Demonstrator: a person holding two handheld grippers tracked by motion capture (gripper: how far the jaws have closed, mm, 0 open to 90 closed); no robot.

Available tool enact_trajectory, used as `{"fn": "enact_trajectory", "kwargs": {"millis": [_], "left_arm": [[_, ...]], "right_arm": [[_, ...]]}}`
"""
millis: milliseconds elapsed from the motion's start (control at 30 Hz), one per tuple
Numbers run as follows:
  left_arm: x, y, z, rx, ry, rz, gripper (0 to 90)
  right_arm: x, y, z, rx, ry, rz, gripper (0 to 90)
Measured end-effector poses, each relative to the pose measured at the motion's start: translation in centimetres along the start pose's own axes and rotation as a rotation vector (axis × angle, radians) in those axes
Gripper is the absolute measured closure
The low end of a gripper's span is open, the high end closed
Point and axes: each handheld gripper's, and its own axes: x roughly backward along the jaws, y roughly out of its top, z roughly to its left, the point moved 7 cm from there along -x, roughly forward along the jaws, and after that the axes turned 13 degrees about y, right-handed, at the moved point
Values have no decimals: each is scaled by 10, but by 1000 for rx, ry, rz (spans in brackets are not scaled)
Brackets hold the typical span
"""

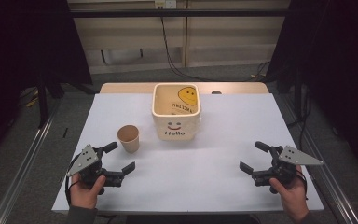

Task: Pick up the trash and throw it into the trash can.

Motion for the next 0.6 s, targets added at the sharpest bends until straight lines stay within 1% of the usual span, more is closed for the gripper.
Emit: {"fn": "enact_trajectory", "kwargs": {"millis": [33,100,200,267,333,367,400,433,533,600], "left_arm": [[0,0,0,12,-2,-1,6],[0,1,-1,11,5,-2,6],[0,3,-1,4,-2,-6,5],[0,5,-1,8,1,-6,4],[0,6,0,2,3,-7,2],[0,8,0,6,4,-10,2],[0,9,0,14,13,-11,1],[0,9,1,6,9,-8,1],[0,12,1,3,10,-11,1],[-1,16,2,2,25,-7,1]], "right_arm": [[0,0,0,-1,1,1,1],[0,0,0,-1,-1,1,1],[1,0,-1,-7,-3,-4,1],[1,0,-1,-9,-8,-1,1],[1,-1,-1,-8,-3,-2,1],[1,0,-2,-4,-6,-2,0],[1,0,-1,-5,-5,-2,0],[1,0,-1,-6,-4,-3,0],[1,-1,-1,-7,-5,1,0],[1,-1,-1,-5,-5,0,0]]}}
